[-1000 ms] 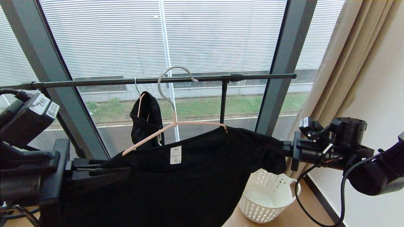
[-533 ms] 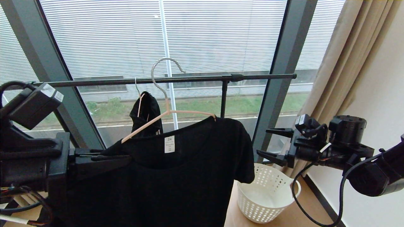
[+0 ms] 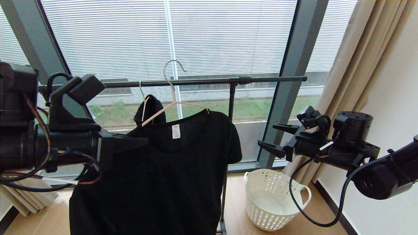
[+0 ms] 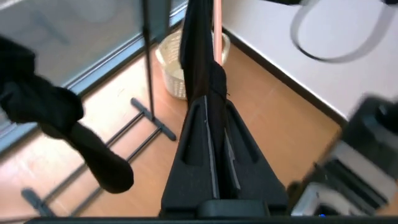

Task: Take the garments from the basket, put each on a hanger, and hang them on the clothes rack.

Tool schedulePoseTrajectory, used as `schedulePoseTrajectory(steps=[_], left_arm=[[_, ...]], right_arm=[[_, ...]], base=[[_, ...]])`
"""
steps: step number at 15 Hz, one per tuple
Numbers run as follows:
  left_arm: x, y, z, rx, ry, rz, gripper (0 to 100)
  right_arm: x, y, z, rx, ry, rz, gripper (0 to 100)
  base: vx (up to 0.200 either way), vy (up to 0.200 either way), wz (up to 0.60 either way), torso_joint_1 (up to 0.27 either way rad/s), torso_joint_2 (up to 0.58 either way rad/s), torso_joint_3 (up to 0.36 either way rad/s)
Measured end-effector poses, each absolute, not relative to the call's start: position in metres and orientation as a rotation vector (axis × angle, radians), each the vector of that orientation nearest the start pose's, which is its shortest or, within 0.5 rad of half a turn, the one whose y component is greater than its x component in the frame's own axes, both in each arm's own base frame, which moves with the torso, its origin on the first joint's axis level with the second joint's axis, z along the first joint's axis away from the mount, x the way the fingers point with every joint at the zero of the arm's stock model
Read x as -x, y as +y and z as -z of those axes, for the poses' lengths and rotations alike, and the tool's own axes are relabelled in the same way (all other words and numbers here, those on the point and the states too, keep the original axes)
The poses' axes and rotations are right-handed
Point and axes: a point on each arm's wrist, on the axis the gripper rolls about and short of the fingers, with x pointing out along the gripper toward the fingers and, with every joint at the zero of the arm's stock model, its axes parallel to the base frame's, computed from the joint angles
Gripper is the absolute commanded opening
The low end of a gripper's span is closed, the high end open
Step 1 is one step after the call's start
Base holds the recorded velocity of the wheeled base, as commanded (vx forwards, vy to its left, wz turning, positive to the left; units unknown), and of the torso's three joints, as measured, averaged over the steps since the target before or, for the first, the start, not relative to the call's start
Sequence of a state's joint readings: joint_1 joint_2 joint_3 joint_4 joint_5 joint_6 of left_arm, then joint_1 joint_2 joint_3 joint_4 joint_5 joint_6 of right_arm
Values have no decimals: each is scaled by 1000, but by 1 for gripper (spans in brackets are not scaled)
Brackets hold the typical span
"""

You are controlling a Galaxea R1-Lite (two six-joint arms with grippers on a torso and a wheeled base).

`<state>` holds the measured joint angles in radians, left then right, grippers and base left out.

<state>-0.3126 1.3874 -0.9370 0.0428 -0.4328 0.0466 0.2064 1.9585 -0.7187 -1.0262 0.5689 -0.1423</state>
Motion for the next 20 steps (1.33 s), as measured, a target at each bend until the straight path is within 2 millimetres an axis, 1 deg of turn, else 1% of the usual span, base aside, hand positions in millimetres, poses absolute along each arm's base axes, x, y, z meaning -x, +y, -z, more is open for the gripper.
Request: schedulePoseTrajectory(steps=[2, 5, 9, 12, 15, 18, 20], left_arm=[[-226, -90, -238, 15, 523, 668, 0], [-255, -117, -235, 57, 565, 544, 0], [-293, -155, -230, 106, 572, 428, 0], [-322, -177, -221, 133, 560, 314, 0], [-344, -191, -212, 202, 564, 272, 0], [-355, -198, -203, 206, 572, 265, 0], [-362, -198, -199, 206, 577, 257, 0]], right_arm=[[-329, 82, -117, 96, 157, -782, 100], [-329, 82, -117, 97, 157, -780, 100], [-329, 83, -116, 97, 160, -782, 100], [-329, 82, -115, 97, 163, -781, 100], [-330, 83, -114, 97, 166, -781, 100], [-330, 83, -113, 98, 167, -782, 100], [-330, 83, -113, 98, 169, -782, 100]], base=[[0, 0, 0, 0, 0, 0], [0, 0, 0, 0, 0, 0], [0, 0, 0, 0, 0, 0], [0, 0, 0, 0, 0, 0], [0, 0, 0, 0, 0, 0], [0, 0, 0, 0, 0, 0], [0, 0, 0, 0, 0, 0]])
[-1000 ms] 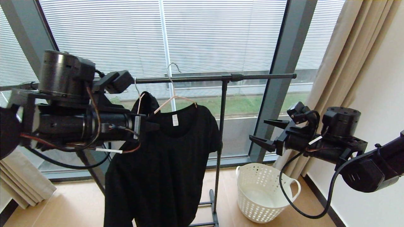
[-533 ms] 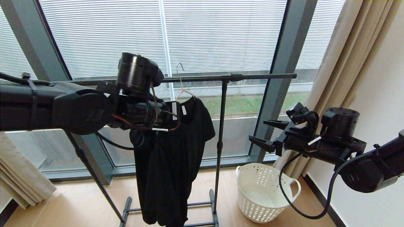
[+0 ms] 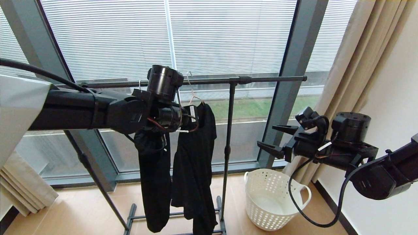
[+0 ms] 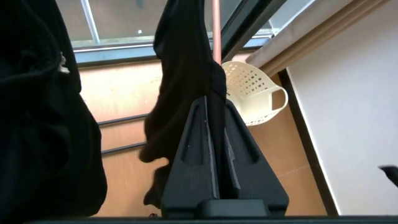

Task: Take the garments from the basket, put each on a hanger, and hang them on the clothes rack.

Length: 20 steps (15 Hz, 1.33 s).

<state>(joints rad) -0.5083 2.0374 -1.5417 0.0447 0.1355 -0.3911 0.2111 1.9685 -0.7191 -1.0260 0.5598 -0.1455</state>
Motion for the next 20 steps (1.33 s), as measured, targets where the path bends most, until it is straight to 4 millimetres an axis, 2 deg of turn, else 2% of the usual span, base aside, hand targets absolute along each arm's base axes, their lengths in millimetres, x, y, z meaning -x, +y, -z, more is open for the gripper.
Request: schedulePoseTrajectory(steps=[12, 20], left_arm=[[-384, -190, -188, 230, 578, 211, 0], [-393, -193, -178, 224, 591, 207, 0]], right_arm=[[-330, 87, -107, 99, 184, -792, 100], [-331, 87, -106, 99, 188, -793, 100]], base=[[0, 0, 0, 0, 0, 0], [0, 0, 0, 0, 0, 0]])
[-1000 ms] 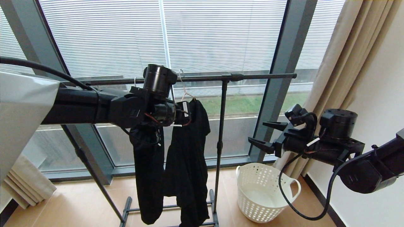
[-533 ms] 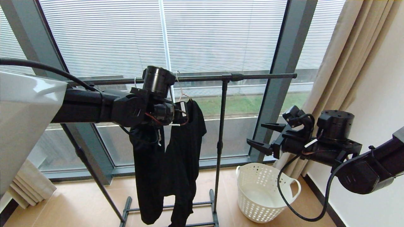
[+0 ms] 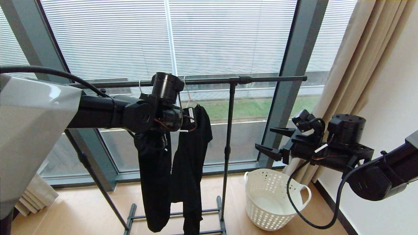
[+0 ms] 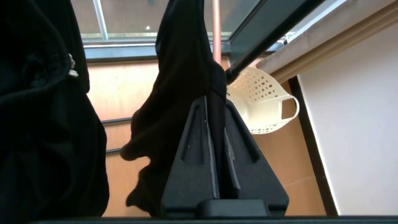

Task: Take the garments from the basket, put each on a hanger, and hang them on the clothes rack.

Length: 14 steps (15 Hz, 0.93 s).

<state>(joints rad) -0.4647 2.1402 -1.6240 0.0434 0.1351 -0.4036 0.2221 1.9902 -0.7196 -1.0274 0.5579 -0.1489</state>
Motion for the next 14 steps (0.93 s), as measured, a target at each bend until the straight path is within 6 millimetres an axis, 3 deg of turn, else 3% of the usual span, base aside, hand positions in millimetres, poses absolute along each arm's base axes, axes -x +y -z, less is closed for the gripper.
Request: schedulePoseTrajectory(steps=[9, 10, 14], left_arm=[[-399, -196, -170, 216, 600, 205, 0], [-399, -197, -170, 214, 601, 205, 100], [-398, -196, -169, 213, 605, 204, 100]], right_arm=[[-333, 87, -102, 98, 198, -793, 100], [-333, 87, -101, 98, 198, -793, 100], [-333, 87, -101, 98, 199, -793, 100]], base=[[0, 0, 0, 0, 0, 0], [0, 0, 0, 0, 0, 0], [0, 0, 0, 0, 0, 0]])
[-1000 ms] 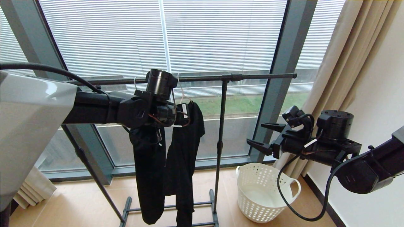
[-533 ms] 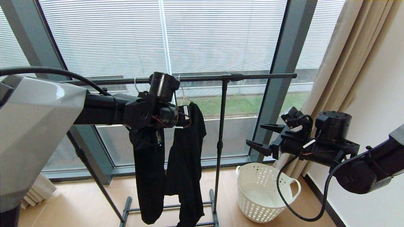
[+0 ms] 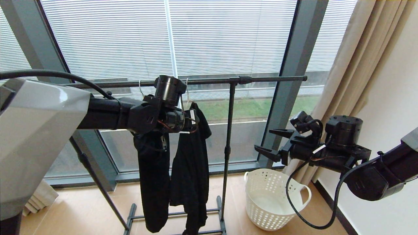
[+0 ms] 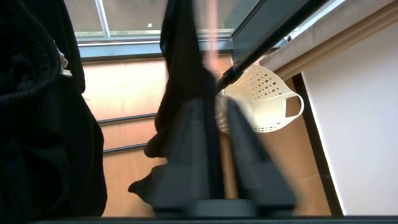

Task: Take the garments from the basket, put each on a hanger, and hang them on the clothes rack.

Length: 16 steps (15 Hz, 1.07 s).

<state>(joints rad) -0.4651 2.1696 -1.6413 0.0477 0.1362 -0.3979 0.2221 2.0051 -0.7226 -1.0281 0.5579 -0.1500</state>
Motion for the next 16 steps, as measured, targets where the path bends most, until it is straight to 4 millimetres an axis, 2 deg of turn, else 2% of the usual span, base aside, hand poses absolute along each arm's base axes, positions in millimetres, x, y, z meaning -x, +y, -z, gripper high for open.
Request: schedulePoseTrajectory(steps=[5, 8, 10, 12, 16], left_arm=[[-387, -191, -182, 216, 593, 209, 100], [-365, -182, -189, 210, 608, 208, 100], [-341, -171, -191, 199, 636, 205, 100], [-312, -156, -197, 192, 653, 202, 100], [-240, -120, -207, 169, 653, 212, 100]], right_arm=[[-332, 87, -101, 97, 202, -794, 100], [-329, 92, -104, 109, 196, -747, 100], [-318, 97, -114, 119, 177, -731, 100], [-298, 97, -129, 124, 150, -737, 100], [-245, 87, -142, 129, 144, -745, 100]], base=[[0, 0, 0, 0, 0, 0], [0, 0, 0, 0, 0, 0], [0, 0, 0, 0, 0, 0], [0, 0, 0, 0, 0, 0], [0, 0, 0, 0, 0, 0]])
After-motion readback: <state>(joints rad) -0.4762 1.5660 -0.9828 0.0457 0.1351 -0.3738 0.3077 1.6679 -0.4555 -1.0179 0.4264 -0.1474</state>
